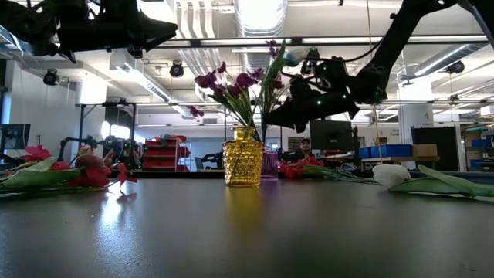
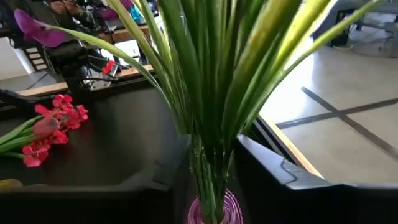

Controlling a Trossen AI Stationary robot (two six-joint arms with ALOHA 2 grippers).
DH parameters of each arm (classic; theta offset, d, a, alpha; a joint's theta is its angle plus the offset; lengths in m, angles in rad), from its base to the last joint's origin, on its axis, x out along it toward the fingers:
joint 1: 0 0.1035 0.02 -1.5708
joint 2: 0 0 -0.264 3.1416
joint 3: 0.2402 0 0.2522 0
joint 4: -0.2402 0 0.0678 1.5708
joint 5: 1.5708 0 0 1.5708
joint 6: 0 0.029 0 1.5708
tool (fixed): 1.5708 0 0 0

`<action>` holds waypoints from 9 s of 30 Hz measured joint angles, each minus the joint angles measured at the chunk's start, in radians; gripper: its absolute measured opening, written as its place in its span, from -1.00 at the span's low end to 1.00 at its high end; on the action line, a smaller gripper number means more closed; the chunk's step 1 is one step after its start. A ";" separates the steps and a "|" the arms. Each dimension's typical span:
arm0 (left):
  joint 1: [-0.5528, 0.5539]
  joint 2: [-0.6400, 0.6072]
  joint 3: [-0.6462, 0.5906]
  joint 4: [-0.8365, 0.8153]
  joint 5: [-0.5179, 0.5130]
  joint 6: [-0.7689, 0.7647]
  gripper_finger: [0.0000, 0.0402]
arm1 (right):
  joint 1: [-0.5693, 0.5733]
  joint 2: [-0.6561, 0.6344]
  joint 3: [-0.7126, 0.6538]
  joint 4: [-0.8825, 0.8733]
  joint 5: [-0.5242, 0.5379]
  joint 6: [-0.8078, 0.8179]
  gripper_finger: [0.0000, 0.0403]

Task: Sort flowers into vase by color
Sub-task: Put the purple flowers into the violet vase, then put the red tulip into the violet vase

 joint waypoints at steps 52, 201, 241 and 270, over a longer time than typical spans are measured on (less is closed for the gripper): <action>0.000 0.000 0.000 -0.009 0.001 -0.008 -0.22 | 0.002 -0.117 0.340 -0.741 0.157 -0.131 0.33; -1.229 0.990 0.692 -1.615 -0.206 -1.918 -0.92 | 0.166 -1.005 -0.364 -0.726 0.320 -0.185 -0.86; -1.023 0.538 0.720 -1.289 -1.190 -0.753 -1.00 | 0.165 -1.149 -0.363 -0.737 0.459 -0.196 -0.86; -0.184 0.931 0.590 0.187 -0.065 0.084 -1.00 | 0.165 -1.115 -0.364 -0.734 0.460 -0.193 -0.86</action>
